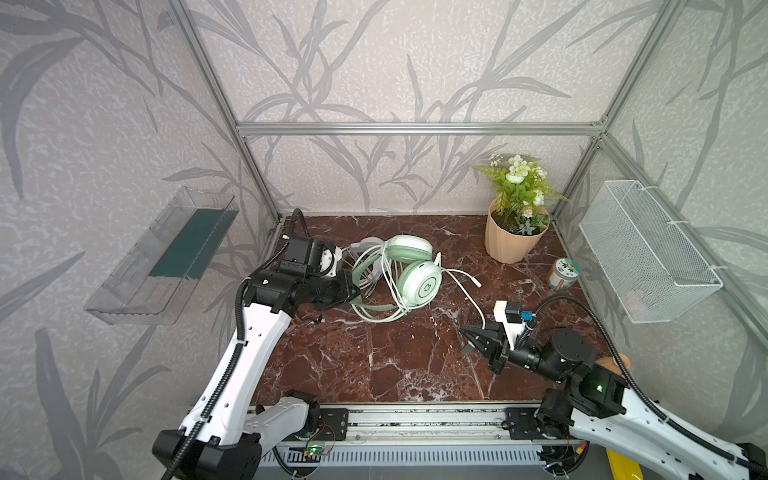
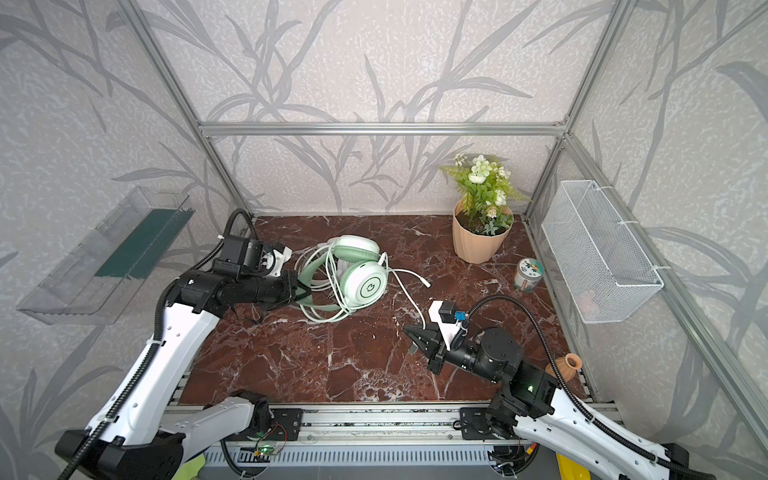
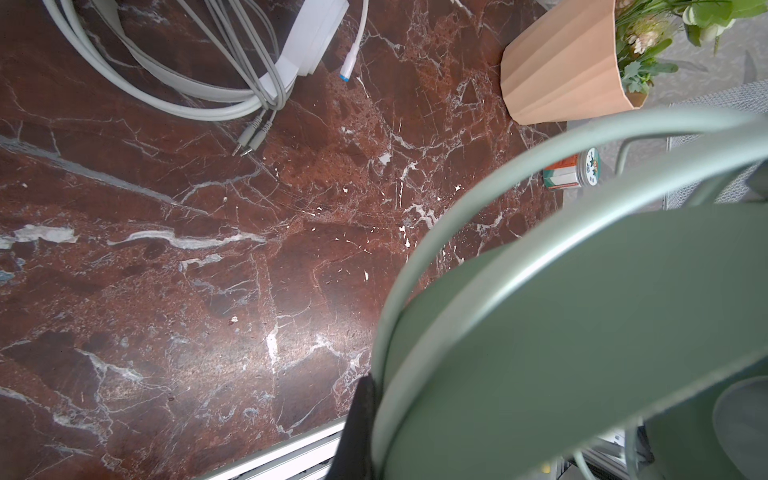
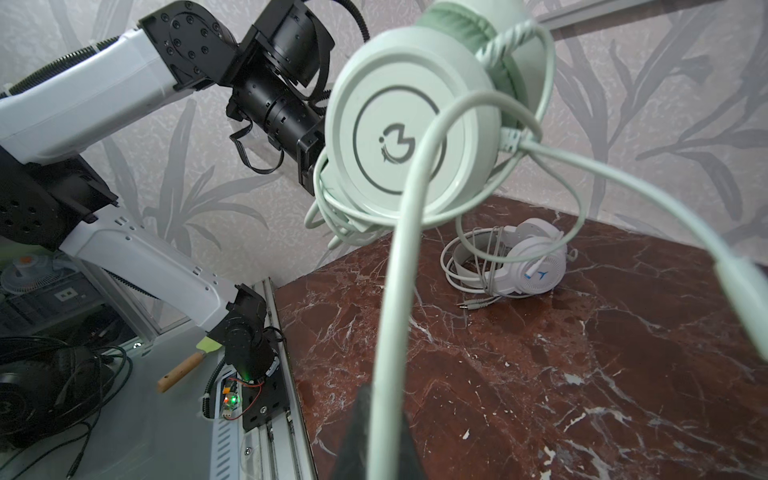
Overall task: Wrap the headphones
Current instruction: 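Lift the cable end away with the right gripper while the left holds the headphones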
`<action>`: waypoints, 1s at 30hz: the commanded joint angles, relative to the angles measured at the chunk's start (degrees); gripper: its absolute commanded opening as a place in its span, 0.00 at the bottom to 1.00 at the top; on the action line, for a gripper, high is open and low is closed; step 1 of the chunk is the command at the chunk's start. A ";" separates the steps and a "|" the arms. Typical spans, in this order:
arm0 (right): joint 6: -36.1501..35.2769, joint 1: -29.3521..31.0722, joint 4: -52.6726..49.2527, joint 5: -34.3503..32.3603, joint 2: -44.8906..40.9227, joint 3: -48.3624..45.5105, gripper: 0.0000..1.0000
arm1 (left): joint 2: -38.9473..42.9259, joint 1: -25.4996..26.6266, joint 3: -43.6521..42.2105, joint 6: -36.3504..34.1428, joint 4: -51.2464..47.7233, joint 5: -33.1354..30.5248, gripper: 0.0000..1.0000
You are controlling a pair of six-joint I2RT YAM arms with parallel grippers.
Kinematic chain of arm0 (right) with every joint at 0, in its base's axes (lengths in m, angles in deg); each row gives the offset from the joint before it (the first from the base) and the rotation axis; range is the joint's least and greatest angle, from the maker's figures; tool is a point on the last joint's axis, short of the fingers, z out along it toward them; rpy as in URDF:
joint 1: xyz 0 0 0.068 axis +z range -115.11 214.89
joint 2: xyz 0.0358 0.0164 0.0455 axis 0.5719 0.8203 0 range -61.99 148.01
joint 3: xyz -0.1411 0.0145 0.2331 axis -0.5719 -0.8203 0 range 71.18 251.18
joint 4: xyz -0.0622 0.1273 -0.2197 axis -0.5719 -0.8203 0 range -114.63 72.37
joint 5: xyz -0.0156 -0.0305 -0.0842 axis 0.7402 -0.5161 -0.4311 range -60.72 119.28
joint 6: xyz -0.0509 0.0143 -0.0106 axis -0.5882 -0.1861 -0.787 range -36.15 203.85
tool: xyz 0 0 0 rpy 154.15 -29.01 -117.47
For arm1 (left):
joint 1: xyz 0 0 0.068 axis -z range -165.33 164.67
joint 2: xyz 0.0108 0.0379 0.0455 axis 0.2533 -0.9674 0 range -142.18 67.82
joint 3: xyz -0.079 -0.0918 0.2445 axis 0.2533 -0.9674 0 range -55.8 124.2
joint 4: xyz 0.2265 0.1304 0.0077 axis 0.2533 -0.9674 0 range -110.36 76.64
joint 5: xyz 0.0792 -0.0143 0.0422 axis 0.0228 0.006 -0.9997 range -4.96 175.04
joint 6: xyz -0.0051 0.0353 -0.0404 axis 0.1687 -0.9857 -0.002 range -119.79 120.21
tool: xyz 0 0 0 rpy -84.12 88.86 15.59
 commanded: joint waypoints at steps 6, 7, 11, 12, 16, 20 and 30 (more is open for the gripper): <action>-12.56 0.30 -0.14 -22.32 2.44 10.75 0.00 | 5.30 0.07 -4.18 -1.93 6.99 7.36 0.00; -14.45 0.28 -0.11 -23.91 4.08 12.61 0.00 | 5.77 0.23 -4.57 -2.26 7.11 7.45 0.00; -19.73 0.08 1.18 -28.21 10.18 19.60 0.00 | 7.15 0.72 -5.79 -3.04 7.90 8.65 0.00; -20.87 -0.13 2.00 -29.35 11.53 21.15 0.00 | 7.38 0.93 -6.04 -3.16 8.04 8.90 0.00; -21.89 -3.85 4.43 -32.71 16.02 26.35 0.00 | 8.63 1.66 -6.88 -4.30 8.59 9.43 0.00; -16.08 -12.86 3.96 -29.64 19.92 31.83 0.00 | 10.32 3.19 -8.75 -5.70 10.17 10.76 0.00; -5.24 -27.63 6.38 -21.97 35.98 38.97 0.00 | 14.89 5.35 -9.60 -5.47 12.60 16.33 0.00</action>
